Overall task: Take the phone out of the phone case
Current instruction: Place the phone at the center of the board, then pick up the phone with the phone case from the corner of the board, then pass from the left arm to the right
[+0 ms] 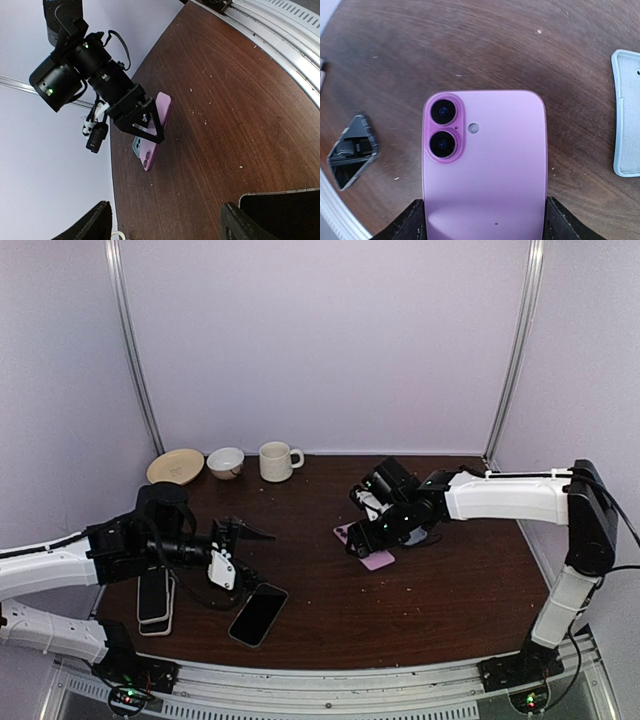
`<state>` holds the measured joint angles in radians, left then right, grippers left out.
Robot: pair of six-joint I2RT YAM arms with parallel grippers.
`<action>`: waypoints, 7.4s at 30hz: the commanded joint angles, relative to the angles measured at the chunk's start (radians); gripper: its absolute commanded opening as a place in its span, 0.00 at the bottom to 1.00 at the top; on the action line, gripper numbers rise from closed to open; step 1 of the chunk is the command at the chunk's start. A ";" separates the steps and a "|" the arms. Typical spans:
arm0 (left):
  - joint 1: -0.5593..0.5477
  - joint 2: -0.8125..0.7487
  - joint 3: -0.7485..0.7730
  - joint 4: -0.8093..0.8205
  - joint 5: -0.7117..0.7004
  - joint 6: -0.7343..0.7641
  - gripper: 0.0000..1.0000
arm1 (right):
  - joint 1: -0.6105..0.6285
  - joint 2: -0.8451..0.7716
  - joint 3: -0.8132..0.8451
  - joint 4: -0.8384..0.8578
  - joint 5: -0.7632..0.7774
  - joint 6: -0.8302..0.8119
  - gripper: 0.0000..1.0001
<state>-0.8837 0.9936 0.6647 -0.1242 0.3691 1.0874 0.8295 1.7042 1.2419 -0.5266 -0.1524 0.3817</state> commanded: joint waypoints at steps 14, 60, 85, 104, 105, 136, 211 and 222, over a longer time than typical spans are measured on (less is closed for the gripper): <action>-0.001 0.011 -0.001 0.031 -0.025 0.003 0.78 | -0.075 0.377 0.279 -0.008 0.298 0.269 0.48; -0.001 0.166 0.261 -0.094 -0.457 -0.594 0.97 | -0.256 0.140 0.172 -0.097 0.440 0.065 0.99; -0.042 0.385 0.356 -0.818 -0.431 -1.743 0.97 | -0.310 -0.121 -0.038 -0.022 0.180 0.099 0.99; -0.214 0.673 0.390 -0.786 -0.432 -1.944 0.98 | -0.310 -0.174 -0.118 -0.002 0.195 0.095 1.00; -0.215 0.678 0.385 -0.774 -0.425 -1.945 0.98 | -0.310 -0.175 -0.120 -0.002 0.193 0.097 1.00; -0.226 0.746 0.274 -0.587 -0.414 -1.864 0.73 | -0.297 -0.187 -0.134 0.015 0.118 0.072 0.99; -0.215 0.695 0.766 -0.470 -0.546 -1.009 0.74 | -0.003 -0.300 -0.444 0.766 -0.458 0.576 0.36; -0.214 0.683 0.758 -0.470 -0.555 -1.004 0.76 | 0.003 -0.289 -0.449 0.783 -0.472 0.565 0.00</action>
<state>-1.1030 1.6943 1.3880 -0.6811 -0.1684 0.0948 0.8173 1.4151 0.7937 0.1989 -0.6106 0.9295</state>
